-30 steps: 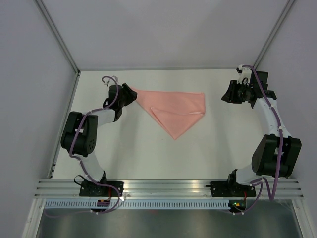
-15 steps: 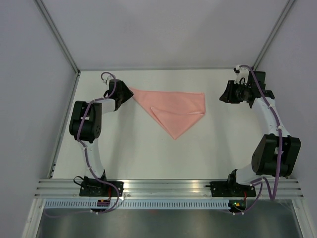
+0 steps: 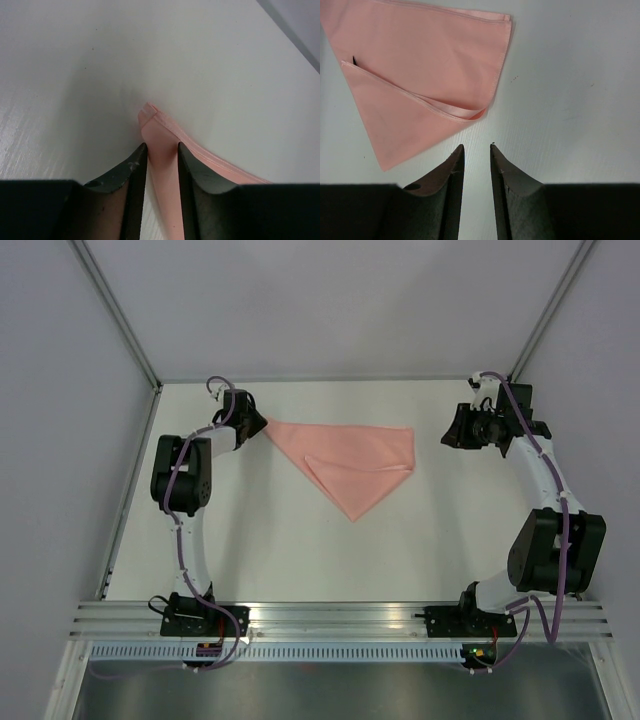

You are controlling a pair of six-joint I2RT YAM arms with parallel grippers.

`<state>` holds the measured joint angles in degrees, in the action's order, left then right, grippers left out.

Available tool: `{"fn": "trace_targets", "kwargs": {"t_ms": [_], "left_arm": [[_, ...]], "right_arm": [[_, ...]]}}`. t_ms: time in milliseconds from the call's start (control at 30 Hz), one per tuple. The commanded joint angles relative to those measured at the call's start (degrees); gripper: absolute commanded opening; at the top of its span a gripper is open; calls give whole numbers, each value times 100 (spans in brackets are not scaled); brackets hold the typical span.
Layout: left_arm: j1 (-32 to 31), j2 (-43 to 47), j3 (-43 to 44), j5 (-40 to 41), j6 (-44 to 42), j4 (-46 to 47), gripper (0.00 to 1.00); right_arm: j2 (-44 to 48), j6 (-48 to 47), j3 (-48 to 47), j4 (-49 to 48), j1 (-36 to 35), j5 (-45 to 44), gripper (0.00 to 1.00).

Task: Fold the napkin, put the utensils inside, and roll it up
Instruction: Fold the napkin at the center of the board.

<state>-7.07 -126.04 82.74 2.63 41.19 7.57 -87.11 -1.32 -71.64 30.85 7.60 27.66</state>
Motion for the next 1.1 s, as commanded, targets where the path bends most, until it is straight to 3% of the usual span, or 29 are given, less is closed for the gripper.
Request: {"fn": "trace_targets", "kwargs": {"t_ms": [0, 200, 333, 833, 967, 1067], "left_arm": [[57, -149, 304, -96, 196, -256, 34], [101, -123, 375, -237, 127, -213, 14], [109, 210, -90, -404, 12, 235, 4], [171, 1731, -2032, -333, -41, 1982, 2], [171, 1872, -2358, -1307, -321, 3043, 2], [127, 1732, -2456, -2624, -418, 4037, 2]], "right_arm": [[-34, -61, -52, -70, -56, -15, 33], [-43, -61, -70, -70, -118, -59, 32], [-60, -79, -70, -79, -162, -85, 32], [-166, -237, -140, 88, -434, -129, 31], [-201, -289, -166, 105, -548, -217, 31], [-245, -307, -193, 123, -645, -261, 30]]}}
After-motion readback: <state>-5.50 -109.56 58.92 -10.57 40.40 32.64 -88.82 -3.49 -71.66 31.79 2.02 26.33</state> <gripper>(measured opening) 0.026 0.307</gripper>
